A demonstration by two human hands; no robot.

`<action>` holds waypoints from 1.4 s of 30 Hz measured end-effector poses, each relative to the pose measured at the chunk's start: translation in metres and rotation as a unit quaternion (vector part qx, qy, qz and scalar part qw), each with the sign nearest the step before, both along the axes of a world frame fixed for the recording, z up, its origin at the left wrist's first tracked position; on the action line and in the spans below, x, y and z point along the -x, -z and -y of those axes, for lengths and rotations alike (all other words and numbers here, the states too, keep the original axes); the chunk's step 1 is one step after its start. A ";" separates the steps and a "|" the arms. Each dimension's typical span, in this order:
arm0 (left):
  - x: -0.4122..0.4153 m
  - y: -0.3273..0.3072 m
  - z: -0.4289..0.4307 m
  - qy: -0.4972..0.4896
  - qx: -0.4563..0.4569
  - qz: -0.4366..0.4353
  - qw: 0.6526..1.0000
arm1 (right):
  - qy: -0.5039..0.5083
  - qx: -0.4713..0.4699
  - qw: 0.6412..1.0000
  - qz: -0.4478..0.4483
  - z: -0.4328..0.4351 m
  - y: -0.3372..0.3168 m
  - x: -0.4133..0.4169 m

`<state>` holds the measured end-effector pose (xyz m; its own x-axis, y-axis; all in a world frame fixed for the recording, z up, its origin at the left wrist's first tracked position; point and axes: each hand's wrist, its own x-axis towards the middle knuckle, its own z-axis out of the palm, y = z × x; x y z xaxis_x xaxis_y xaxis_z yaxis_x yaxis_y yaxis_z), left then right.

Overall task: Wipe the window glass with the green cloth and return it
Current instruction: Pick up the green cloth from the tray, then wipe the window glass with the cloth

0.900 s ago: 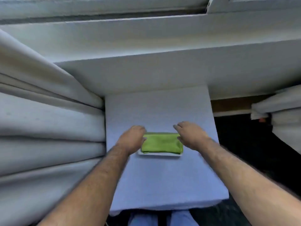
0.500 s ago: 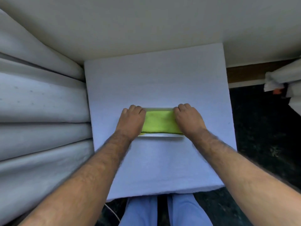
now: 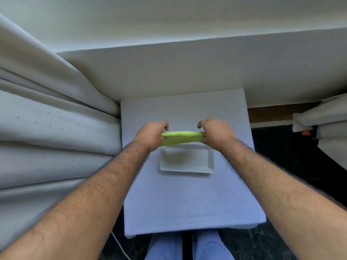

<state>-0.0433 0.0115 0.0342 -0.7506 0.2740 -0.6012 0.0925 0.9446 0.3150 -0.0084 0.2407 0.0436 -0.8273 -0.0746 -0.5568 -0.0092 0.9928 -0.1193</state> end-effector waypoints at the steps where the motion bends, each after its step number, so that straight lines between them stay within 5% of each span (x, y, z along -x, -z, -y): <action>1: 0.012 -0.023 0.001 0.003 -0.002 -0.010 1.000 | -0.002 0.002 1.000 -0.004 0.000 -0.024 0.011; 9: 0.088 -0.240 0.009 0.009 -0.063 -0.163 0.985 | 0.044 0.038 0.991 -0.123 -0.016 -0.247 0.077; 19: 0.133 -0.508 0.028 -0.119 -0.298 -0.256 0.912 | 0.002 0.076 0.944 -0.322 -0.023 -0.543 0.140; 26: 0.135 -0.672 0.022 -0.194 -0.436 -0.363 0.800 | 0.008 0.151 0.876 -0.459 -0.014 -0.699 0.141; 31: 0.131 -0.776 0.018 -0.267 -0.506 -0.507 0.644 | -0.010 0.216 0.823 -0.526 0.003 -0.791 0.135; 34: 0.126 -0.831 0.016 -0.256 -0.493 -0.573 0.602 | -0.042 0.233 0.809 -0.538 0.009 -0.829 0.131; 38: 0.131 -0.885 0.026 -0.187 -0.371 -0.666 0.620 | -0.090 0.192 0.796 -0.567 0.000 -0.855 0.132; 42: 0.151 -0.913 0.044 -0.094 -0.209 -0.733 0.640 | -0.028 0.068 0.668 -0.741 -0.045 -0.876 0.164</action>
